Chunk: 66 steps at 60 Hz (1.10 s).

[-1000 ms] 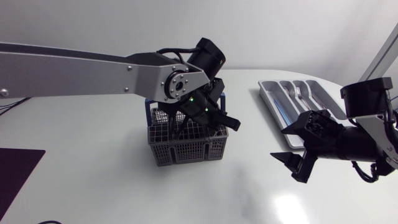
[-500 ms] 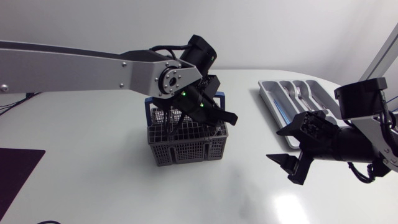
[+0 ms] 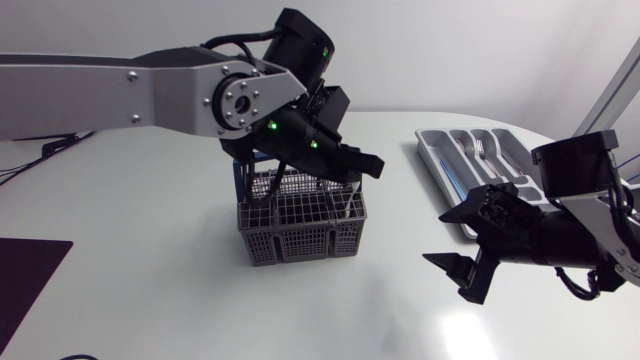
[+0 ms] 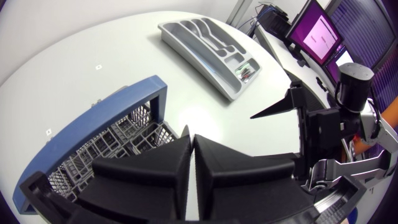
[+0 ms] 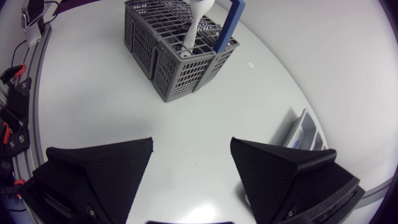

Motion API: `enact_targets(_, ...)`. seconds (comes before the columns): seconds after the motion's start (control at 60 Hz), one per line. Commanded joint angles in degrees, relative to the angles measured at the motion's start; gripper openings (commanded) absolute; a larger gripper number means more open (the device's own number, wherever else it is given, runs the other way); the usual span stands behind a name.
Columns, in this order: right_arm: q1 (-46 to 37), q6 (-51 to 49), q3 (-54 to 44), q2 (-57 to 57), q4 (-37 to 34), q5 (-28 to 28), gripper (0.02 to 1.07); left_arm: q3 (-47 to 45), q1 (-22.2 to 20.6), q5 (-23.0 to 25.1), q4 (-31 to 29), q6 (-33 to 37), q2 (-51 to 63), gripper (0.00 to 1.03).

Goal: Unload the cutlery basket into the drawer organizer.

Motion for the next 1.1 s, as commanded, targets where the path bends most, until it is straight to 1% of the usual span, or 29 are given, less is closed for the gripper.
enact_targets(0.0,1.0,2.2,-1.2,-1.1,0.2,0.3,0.92,-2.5,0.3,1.1,0.6,-1.1,-2.5,0.04)
enact_targets(0.1,1.3,2.5,-1.1,-1.8,0.1,0.3,0.92,-3.2,0.2,1.2,0.8,-1.3,-4.2,0.04)
enact_targets(0.417,2.7,5.4,1.0,-4.0,-0.7,0.0,0.92,-5.8,-0.4,4.3,1.7,-1.2,-10.9,0.04)
enact_targets(0.517,3.3,6.0,2.3,-4.5,-1.7,-1.2,0.92,-6.5,-0.5,5.0,1.8,-0.5,-12.9,0.04)
enact_targets(0.6,3.3,6.5,3.9,-4.9,-3.1,-4.3,0.92,-7.2,-0.9,7.0,1.7,0.2,-14.4,0.04)
enact_targets(0.65,3.2,6.8,5.2,-5.0,-4.2,-6.4,0.92,-7.5,-1.0,9.2,1.5,0.2,-15.4,0.04)
enact_targets(0.8,3.2,8.0,8.9,-4.4,-7.3,-13.5,0.91,-7.7,-2.4,13.1,-1.4,2.4,-16.3,0.04)
enact_targets(0.833,3.2,8.1,9.8,-3.9,-7.8,-15.2,0.87,-7.7,-2.6,14.2,-2.2,3.1,-16.5,0.04)
enact_targets(0.883,3.2,8.2,10.7,-3.7,-8.7,-17.7,0.86,-7.8,-2.8,15.4,-2.9,3.6,-16.7,0.04)
enact_targets(0.933,3.3,8.2,11.6,-3.5,-9.5,-19.9,0.81,-7.8,-3.2,16.0,-3.8,4.3,-16.8,0.04)
enact_targets(1.017,3.7,8.2,12.6,-3.4,-10.5,-22.8,0.77,-8.0,-3.7,17.4,-5.1,5.0,-16.9,0.04)
enact_targets(1.067,4.8,8.2,13.2,-3.2,-11.1,-24.2,0.71,-8.0,-3.9,17.5,-5.5,5.5,-17.1,0.04)
enact_targets(1.083,5.4,8.2,13.5,-3.2,-11.5,-25.2,0.68,-8.0,-3.9,17.5,-5.8,5.8,-17.4,0.04)
